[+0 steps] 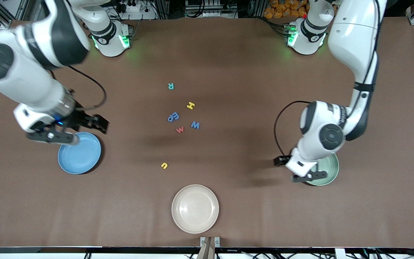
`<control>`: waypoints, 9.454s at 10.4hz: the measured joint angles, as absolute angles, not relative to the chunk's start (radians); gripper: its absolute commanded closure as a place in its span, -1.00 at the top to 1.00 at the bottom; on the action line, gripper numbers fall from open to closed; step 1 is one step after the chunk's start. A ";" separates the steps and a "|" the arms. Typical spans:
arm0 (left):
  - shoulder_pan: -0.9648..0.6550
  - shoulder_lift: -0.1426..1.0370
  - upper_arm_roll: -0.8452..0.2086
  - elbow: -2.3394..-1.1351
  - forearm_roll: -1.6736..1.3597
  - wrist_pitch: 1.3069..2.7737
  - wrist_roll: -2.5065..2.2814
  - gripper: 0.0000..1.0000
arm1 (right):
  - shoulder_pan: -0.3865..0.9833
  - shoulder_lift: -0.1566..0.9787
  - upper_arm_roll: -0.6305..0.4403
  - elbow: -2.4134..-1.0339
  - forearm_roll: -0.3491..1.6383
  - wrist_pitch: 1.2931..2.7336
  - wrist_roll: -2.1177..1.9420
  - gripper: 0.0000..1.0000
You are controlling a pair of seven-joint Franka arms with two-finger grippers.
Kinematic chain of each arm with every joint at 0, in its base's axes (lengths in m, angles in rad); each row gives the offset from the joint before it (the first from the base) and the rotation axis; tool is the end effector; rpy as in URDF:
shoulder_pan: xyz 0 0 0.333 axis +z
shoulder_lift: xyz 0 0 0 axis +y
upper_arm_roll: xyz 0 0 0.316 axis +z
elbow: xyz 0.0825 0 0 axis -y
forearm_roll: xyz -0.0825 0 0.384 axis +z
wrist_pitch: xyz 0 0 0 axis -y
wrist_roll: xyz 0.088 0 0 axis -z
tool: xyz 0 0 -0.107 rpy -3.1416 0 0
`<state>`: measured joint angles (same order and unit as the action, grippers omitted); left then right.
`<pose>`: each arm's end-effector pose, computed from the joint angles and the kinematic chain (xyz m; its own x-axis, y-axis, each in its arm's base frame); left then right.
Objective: Sort upper and lower case letters into plates
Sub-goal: 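Release the red letter onto the green plate while the right gripper reaches the yellow u, then grasp the yellow u with the right gripper while the left gripper lifts, then carry the yellow u to the blue plate while the left gripper reaches letters, then drop the u onto the blue plate while the left gripper grasps the W, then carry the blue W to the green plate and open the left gripper, then grasp the pink m with the right gripper while the left gripper withdraws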
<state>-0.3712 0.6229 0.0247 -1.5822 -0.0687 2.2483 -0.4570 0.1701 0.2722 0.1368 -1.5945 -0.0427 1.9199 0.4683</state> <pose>0.6589 -0.2426 0.2774 0.9889 0.1475 0.0203 0.1461 -0.9877 0.0556 0.6222 0.1849 0.4814 0.9868 -0.1536 0.0517 -0.1527 -0.9880 -0.0214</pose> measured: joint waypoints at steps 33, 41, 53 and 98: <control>-0.599 0.582 -0.006 -1.581 -0.069 2.249 -0.534 1.00 | 0.357 0.903 0.125 -1.376 -0.175 2.333 1.313 -1.00; -0.715 0.668 -0.055 -1.582 0.077 2.495 -0.531 0.92 | 0.356 0.894 0.122 -1.386 -0.179 2.354 1.306 -1.00; -0.933 0.816 -0.018 -1.570 0.079 2.549 -0.653 0.67 | -0.052 0.589 0.107 -1.700 -0.182 2.228 0.468 -1.00; -0.491 0.315 0.090 -1.611 0.027 2.011 -0.384 1.00 | 0.545 0.605 0.133 -1.875 -0.097 2.466 1.764 1.00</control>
<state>-0.4907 0.3147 0.0902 -1.6108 0.0272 2.0106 -0.3837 0.5447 0.6047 0.1327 -1.8747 -0.0969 2.4659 1.7639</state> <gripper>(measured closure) 0.000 0.000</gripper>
